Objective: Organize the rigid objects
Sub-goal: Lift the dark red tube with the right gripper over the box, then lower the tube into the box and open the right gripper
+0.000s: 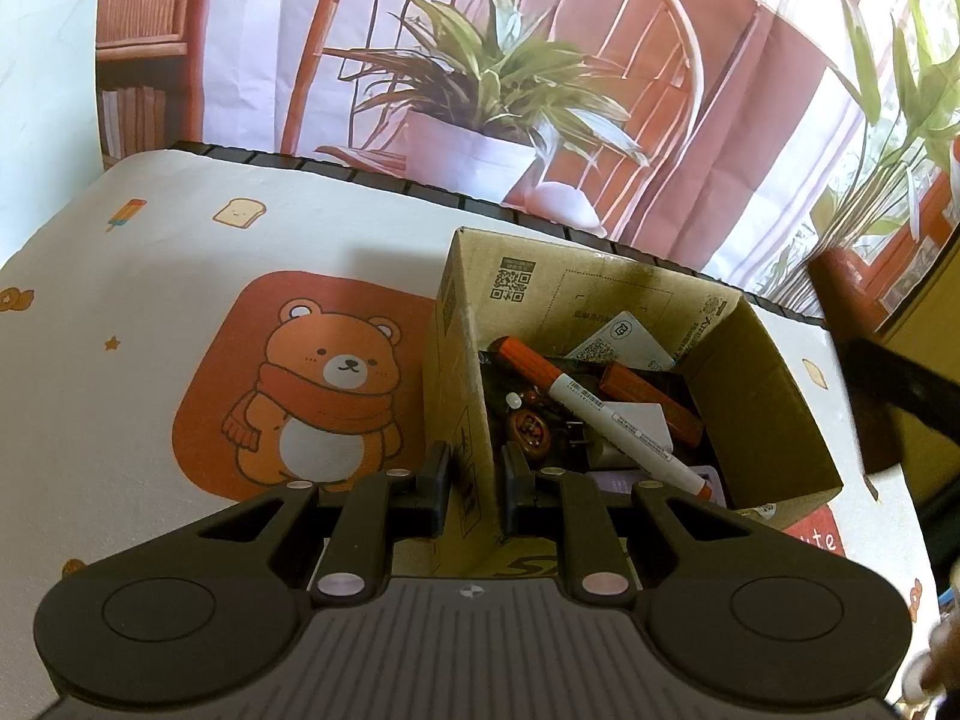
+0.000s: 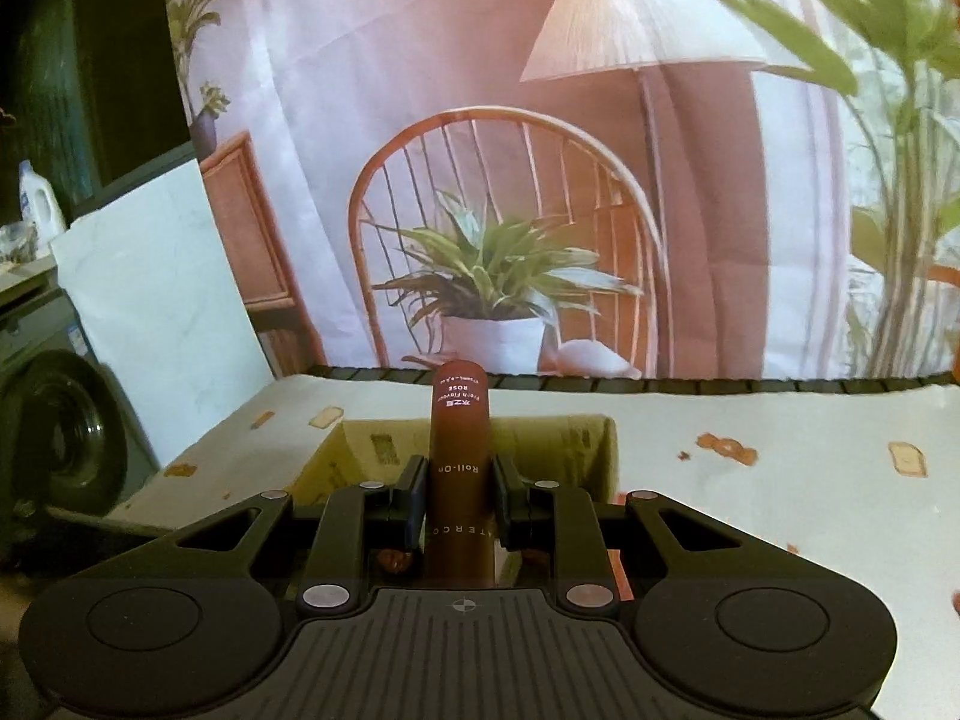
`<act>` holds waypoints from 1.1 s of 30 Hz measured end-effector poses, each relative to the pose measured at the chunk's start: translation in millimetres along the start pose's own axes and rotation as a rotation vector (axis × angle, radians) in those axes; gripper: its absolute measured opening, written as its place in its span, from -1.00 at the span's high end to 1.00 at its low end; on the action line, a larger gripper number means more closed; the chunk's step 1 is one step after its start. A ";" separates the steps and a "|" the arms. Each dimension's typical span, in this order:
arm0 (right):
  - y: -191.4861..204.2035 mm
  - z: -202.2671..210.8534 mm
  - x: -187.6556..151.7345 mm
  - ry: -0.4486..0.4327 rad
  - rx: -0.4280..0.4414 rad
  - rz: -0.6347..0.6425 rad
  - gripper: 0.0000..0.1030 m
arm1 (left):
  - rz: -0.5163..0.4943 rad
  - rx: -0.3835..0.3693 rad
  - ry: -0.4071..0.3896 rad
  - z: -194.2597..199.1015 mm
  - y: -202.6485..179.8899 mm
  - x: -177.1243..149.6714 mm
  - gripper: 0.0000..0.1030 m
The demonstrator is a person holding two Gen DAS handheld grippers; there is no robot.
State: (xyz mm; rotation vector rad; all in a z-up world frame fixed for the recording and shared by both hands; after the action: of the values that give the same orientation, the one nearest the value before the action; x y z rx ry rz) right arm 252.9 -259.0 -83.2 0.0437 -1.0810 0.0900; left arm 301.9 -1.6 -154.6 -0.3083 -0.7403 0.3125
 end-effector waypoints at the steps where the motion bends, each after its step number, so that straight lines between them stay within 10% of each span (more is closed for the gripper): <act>1: -0.3 -7.1 1.2 0.007 -0.005 0.019 0.60 | 0.000 0.000 0.000 0.3 -0.2 -0.2 0.64; 18: 8.4 -84.4 -35.7 0.257 -0.058 0.203 0.60 | 0.001 -0.001 -0.001 0.4 -0.5 -0.3 0.63; 33: 3.8 -84.2 -35.6 0.269 -0.100 0.183 0.46 | 0.005 -0.004 0.000 -0.8 -1.6 -0.3 0.63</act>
State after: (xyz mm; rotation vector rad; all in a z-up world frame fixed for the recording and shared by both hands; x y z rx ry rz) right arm 310.0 -250.4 -154.2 -0.1544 -0.8175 0.2010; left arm 302.5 -3.3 -154.7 -0.3144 -0.7400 0.3161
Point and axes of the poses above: each gripper's, at about its wrist camera, not at the fingertips, and z roughly against the way its jaws point, y to its left, x to its top, the point moved 9 cm from there along -z, roughly the way its jaws point, and after that the axes turned 12 degrees about z, right-handed, at the moved point
